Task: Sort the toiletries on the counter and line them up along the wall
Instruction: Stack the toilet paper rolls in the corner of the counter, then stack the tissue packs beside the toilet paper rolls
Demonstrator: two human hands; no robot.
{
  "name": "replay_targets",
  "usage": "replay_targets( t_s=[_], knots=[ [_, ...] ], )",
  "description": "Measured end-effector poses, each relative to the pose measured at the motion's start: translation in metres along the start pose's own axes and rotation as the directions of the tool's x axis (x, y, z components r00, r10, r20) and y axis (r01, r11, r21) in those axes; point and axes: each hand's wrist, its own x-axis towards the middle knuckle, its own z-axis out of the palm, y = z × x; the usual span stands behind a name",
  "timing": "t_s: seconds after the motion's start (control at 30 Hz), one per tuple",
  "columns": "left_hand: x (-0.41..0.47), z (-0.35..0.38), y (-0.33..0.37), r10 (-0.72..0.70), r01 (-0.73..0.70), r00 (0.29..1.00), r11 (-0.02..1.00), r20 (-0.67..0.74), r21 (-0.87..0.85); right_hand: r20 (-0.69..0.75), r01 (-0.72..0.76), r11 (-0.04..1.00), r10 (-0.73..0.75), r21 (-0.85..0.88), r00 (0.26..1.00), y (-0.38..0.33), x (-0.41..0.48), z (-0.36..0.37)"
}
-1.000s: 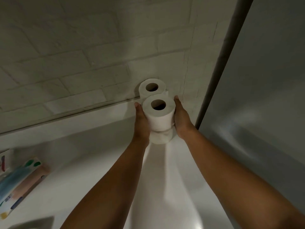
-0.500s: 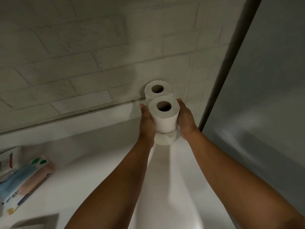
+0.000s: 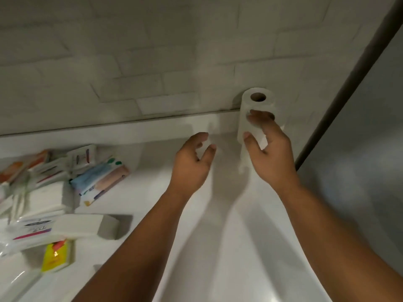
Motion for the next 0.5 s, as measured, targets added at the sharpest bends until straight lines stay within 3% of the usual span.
replay_targets(
  t_s=[0.23,0.5],
  knots=[
    [-0.078,-0.103,-0.041,0.069,-0.071,0.997,0.982,0.019,0.177,0.294,-0.017,0.998,-0.003,0.066,0.956,-0.061,-0.083,0.084],
    [-0.181,-0.219,-0.115,-0.048,-0.007,0.986,0.944,0.157,0.33,0.551,-0.154,0.988,0.126,0.006,0.825,-0.111,-0.212,0.165]
  ],
)
